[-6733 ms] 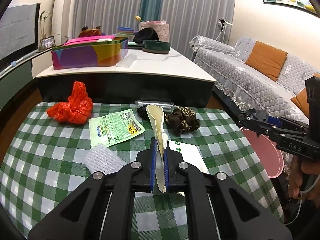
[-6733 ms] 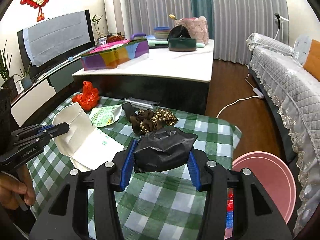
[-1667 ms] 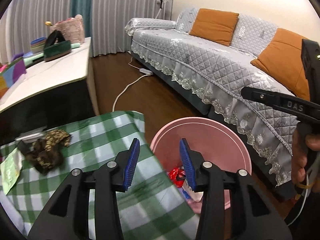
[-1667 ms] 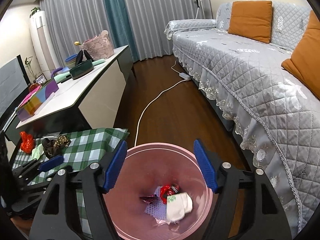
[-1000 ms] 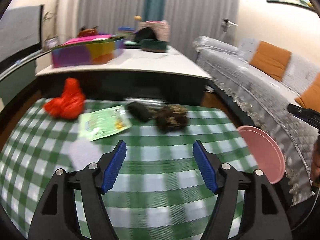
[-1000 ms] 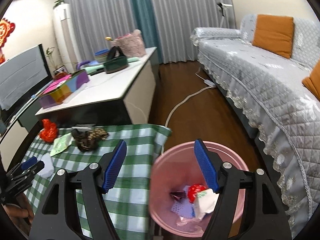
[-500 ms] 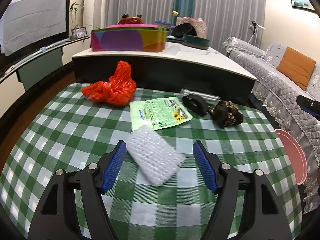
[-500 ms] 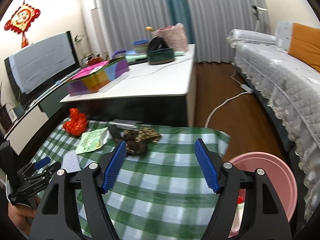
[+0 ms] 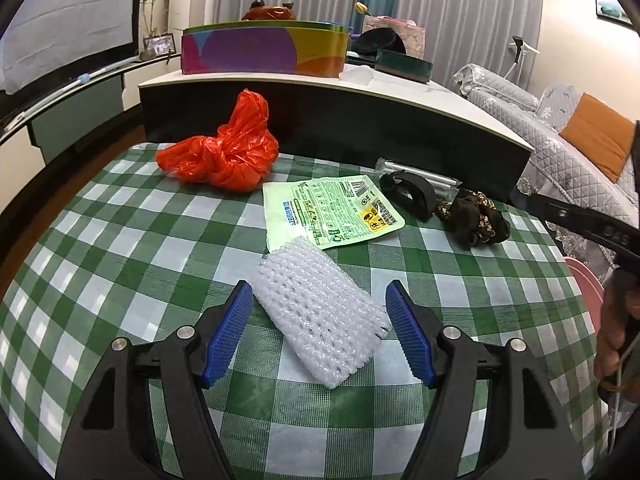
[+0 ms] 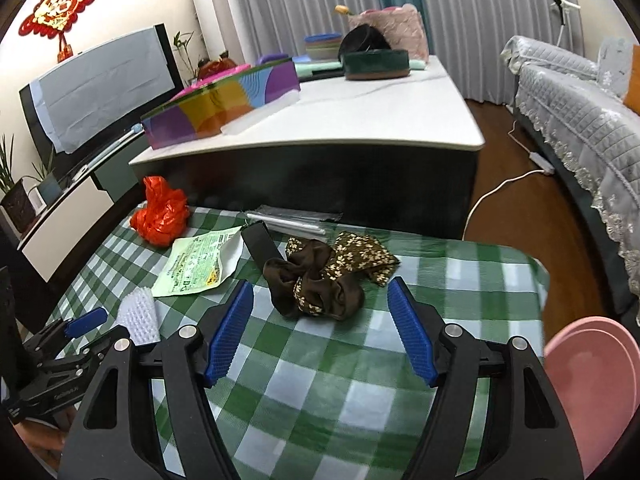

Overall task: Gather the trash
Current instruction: 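Move both grippers back to the bubble foam net and brown patterned cloth, then grasp the white bubble foam net with the left gripper while the right gripper grasps the brown cloth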

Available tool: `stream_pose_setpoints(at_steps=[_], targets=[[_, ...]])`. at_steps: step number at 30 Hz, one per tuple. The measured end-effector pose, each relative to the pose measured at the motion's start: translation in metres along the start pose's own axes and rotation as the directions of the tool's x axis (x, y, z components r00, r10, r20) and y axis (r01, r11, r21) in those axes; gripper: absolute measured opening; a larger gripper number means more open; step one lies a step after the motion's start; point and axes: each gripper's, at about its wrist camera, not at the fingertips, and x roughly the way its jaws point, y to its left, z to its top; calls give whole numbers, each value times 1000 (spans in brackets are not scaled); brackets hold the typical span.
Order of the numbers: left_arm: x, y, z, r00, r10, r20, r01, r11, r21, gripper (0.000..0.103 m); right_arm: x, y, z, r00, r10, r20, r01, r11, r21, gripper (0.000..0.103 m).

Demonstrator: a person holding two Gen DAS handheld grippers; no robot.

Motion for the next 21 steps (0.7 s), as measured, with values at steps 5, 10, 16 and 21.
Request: stream_pose_setpoints(at_steps=[5, 10, 16, 21], targets=[[8, 1, -1, 1000, 5, -25, -5, 1000, 3, 67, 24, -5, 0, 999, 11, -32, -11, 1000, 18, 67], [13, 6, -1, 999, -24, -48, 23, 1000, -13, 52, 47, -7, -2, 997, 4, -78, -2, 1000, 25, 52], [16, 4, -1, 995, -66, -70, 65, 998, -13, 30, 54, -3, -6, 995, 2, -104, -1, 1000, 1, 25], [14, -1, 0, 994, -85, -68, 86, 996, 0, 18, 42, -2, -4, 996, 8, -85, -8, 1000, -6, 15]])
